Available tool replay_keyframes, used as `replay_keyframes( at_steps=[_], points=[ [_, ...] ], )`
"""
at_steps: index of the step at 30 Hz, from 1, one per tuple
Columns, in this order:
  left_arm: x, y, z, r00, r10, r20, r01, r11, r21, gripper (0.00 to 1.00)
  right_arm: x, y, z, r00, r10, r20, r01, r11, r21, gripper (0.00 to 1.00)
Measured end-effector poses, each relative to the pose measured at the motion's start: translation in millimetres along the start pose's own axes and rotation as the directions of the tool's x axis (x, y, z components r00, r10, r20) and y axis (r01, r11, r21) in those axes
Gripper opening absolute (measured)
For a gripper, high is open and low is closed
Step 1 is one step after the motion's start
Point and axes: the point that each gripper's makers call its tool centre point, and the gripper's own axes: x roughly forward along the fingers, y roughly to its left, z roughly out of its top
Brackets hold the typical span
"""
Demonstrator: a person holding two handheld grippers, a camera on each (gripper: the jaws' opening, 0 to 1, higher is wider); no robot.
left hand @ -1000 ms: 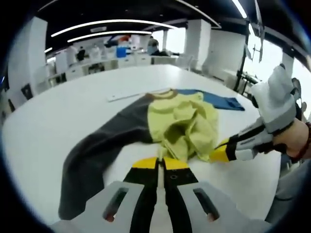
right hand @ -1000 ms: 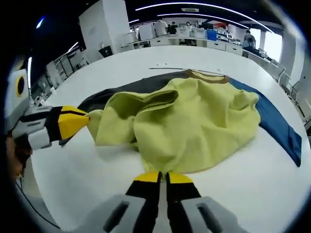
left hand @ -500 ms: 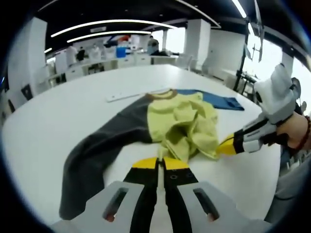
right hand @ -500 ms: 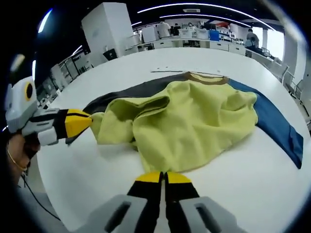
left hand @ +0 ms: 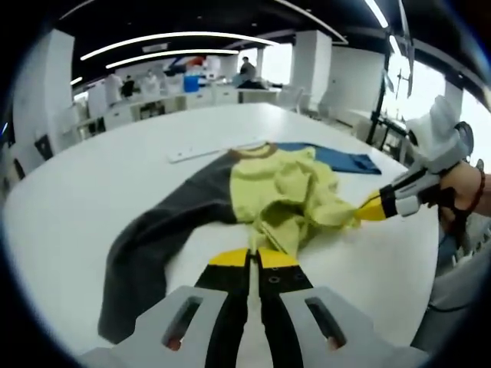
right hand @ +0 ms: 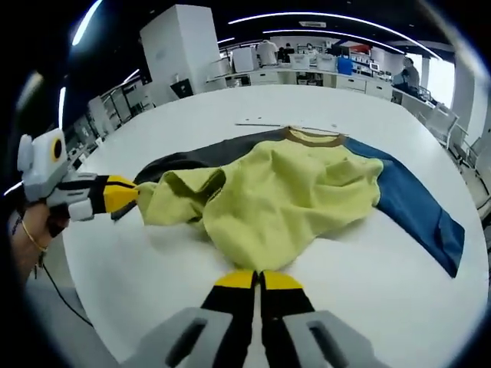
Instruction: Fold the garment on the visible template until the final outline fits inside the template.
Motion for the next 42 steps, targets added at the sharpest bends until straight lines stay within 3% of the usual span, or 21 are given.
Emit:
replay_keyframes(
  at_steps=[24, 42],
  points=[
    [-32.9, -30.7, -4.7, 0.999, -0.034, 0.003, 0.034, 0.999, -0.033, 0.0, -65.1, -48.2, -25.4, 0.999, -0.027, 0.035, 0.026, 0.999, 0.032, 0.0],
    [-61.2, -60.8, -30.3, 0.999, -0.047, -0.024, 0.045, 0.996, -0.08, 0.0, -95.4, -74.5, -62.8, 0.999, 0.018, -0.046, -0.019, 0.999, -0.032, 0.0]
  ],
)
